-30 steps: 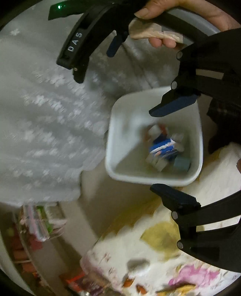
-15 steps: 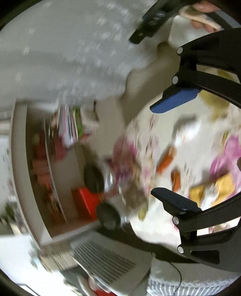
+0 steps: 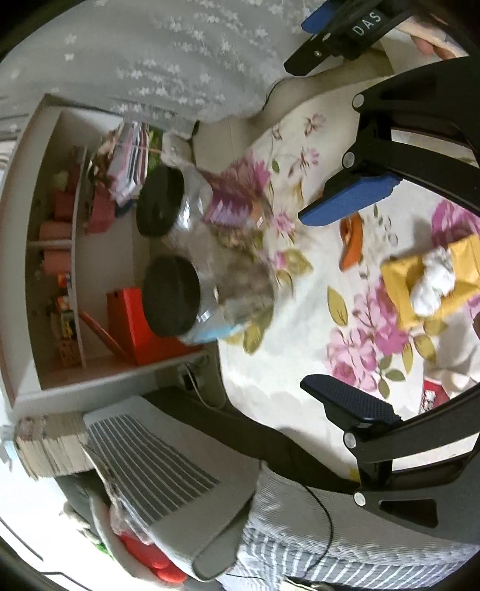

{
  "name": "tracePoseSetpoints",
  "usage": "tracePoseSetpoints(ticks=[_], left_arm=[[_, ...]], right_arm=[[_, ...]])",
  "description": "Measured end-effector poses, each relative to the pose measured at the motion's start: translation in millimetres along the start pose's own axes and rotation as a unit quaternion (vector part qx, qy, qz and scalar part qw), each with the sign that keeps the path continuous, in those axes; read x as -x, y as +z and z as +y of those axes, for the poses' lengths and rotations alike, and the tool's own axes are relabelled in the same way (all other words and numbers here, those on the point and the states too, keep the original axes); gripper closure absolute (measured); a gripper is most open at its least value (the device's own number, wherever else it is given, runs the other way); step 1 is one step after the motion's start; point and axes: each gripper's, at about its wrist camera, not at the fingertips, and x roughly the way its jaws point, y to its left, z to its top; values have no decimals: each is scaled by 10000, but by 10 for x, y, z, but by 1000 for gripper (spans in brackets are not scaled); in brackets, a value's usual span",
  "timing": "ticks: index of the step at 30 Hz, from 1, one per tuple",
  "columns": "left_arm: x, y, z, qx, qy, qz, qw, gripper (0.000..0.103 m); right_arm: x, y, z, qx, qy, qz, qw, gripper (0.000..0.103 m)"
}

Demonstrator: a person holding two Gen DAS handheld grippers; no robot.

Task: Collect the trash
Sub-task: 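Move both grippers back over the table toward the remaining trash, then close the left gripper on the red noodle wrapper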

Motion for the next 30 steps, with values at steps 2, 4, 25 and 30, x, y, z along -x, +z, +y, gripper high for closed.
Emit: tracePoseSetpoints(ticks=[2, 4, 25, 30], left_arm=[[-20, -46, 114, 100, 34, 92, 9999, 23], [-37, -124, 210, 123, 51, 239, 9996, 23], [-185, -817, 1220, 119, 625, 1428, 9877, 23], [-332, -994, 1330, 364, 336, 1862, 9813, 23]], right_arm=[[-27, -45, 96, 58, 83, 81, 9999, 7], [-22, -95, 198, 150, 159, 164, 9996, 7], [133, -765, 862, 1448, 912, 929, 9809, 7], [52, -941, 973, 1740, 945, 1227, 9725, 7]])
